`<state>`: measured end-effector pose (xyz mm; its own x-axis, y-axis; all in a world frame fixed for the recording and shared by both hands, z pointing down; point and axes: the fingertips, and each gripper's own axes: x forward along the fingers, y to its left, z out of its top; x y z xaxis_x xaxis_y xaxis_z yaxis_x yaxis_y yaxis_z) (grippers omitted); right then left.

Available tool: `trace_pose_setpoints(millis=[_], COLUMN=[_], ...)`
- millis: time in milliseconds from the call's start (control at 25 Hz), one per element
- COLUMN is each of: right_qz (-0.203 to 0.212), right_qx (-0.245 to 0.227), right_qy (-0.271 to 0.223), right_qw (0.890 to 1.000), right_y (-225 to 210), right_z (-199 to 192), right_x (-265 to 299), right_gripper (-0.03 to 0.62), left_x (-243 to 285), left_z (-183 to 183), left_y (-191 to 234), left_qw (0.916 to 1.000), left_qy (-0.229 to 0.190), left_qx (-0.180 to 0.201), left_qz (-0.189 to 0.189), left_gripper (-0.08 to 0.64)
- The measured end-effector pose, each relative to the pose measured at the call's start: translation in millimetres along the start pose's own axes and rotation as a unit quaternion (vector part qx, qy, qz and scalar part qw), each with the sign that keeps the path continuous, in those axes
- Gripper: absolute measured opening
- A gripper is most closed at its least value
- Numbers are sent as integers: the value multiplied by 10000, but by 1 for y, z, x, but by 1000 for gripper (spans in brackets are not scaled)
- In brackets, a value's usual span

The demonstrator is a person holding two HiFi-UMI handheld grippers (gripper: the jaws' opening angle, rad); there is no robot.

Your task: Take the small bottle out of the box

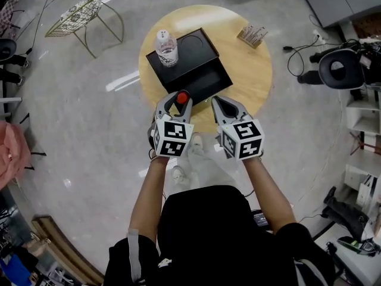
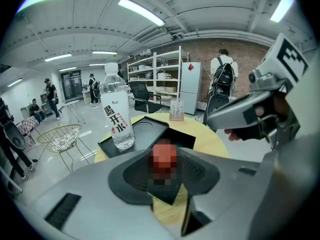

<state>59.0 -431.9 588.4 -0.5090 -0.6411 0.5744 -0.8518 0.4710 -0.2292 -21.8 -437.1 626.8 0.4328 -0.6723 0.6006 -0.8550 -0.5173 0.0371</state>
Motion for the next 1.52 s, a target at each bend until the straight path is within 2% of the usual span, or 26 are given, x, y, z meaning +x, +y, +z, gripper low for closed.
trace_pose_setpoints(millis=[480, 640, 1080, 1520], right_qz=[-62, -89, -328, -376], right_qx=[-267, -236, -482, -623], right_qy=[-502, -692, -1120, -1547], right_qw=[9984, 9973, 9920, 9853], right_y=[50, 70, 123, 187], right_z=[24, 29, 36, 24], right_x=[-46, -64, -115, -165], right_gripper=[-2, -2, -2, -2], left_x=[-93, -132, -222, -308], left_z=[22, 27, 34, 13], left_y=[-11, -14, -27, -39], left_qw=[9987, 9975, 9921, 9874], left_qy=[-500, -685, -1246, -1565], left_qx=[-47, -189, 28, 170], left_qz=[41, 62, 146, 187], left_gripper=[146, 146, 147, 147])
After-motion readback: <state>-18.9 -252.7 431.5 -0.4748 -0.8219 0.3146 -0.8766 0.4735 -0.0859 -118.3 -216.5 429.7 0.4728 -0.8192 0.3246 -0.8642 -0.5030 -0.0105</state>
